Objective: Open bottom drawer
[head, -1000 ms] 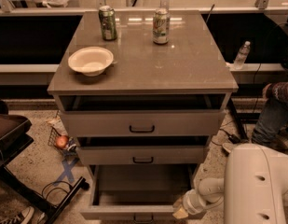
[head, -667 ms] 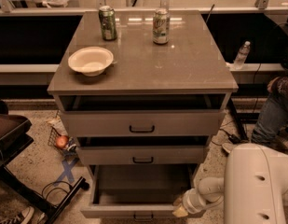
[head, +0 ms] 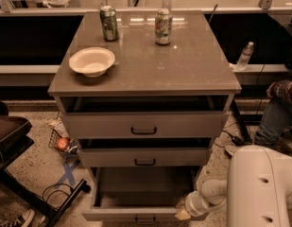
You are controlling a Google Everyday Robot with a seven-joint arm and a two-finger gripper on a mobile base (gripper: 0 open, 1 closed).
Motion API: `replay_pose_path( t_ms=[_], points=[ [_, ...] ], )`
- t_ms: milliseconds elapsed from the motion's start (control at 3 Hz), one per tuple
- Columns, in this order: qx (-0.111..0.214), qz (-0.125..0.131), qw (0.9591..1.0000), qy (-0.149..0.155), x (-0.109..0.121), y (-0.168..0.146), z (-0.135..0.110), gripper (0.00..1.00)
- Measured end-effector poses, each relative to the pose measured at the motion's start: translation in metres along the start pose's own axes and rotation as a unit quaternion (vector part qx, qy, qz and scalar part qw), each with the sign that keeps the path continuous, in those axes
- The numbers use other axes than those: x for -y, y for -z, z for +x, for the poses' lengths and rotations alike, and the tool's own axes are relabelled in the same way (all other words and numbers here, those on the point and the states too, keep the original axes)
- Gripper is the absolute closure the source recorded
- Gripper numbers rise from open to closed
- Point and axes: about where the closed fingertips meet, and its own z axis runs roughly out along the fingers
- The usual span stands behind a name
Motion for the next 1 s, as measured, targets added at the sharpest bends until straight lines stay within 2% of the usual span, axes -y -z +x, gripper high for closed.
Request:
replay_pose_path(
  t_ms=[667, 1000],
  points=[
    [0.000, 0.000, 1.0000, 0.000, -0.0002, 0.0001, -0.0001, 0.20],
    [0.000, 0.000, 1.0000, 0.000, -0.0006, 0.0016, -0.0009, 0.00]
  ],
)
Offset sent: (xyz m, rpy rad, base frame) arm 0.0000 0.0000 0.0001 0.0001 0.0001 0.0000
